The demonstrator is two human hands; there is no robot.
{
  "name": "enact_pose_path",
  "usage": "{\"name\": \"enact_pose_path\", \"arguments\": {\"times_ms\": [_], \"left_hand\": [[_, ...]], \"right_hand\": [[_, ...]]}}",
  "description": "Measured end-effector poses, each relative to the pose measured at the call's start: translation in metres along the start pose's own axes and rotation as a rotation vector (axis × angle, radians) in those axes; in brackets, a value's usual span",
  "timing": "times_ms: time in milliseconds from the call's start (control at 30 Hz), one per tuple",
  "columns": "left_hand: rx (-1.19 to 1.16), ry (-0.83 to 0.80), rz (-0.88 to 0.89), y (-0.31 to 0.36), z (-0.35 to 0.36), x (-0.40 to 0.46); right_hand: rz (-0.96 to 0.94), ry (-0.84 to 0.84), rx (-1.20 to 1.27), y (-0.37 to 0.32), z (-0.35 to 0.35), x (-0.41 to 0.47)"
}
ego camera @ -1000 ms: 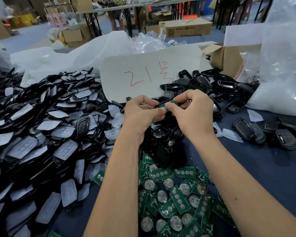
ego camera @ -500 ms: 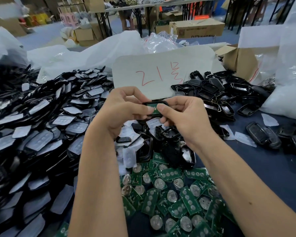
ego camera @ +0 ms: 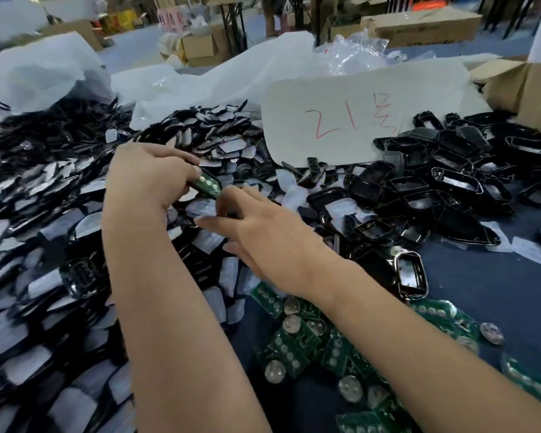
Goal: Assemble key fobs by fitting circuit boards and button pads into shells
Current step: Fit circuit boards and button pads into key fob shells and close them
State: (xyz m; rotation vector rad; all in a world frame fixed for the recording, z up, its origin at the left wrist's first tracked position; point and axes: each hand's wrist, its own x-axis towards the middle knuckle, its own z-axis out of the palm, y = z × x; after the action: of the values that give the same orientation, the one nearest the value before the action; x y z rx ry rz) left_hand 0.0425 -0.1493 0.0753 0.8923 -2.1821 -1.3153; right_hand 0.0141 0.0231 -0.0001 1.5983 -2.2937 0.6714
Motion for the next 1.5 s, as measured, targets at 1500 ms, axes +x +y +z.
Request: {"name": "enact_pose_path", "arguments": {"times_ms": [1500], "left_hand": [[0.039,-0.654,0.414,0.015,0.196,-0.063]], "right_hand": [[0.927,0.659,0.941,0.123,-0.092,-0.129]]}}
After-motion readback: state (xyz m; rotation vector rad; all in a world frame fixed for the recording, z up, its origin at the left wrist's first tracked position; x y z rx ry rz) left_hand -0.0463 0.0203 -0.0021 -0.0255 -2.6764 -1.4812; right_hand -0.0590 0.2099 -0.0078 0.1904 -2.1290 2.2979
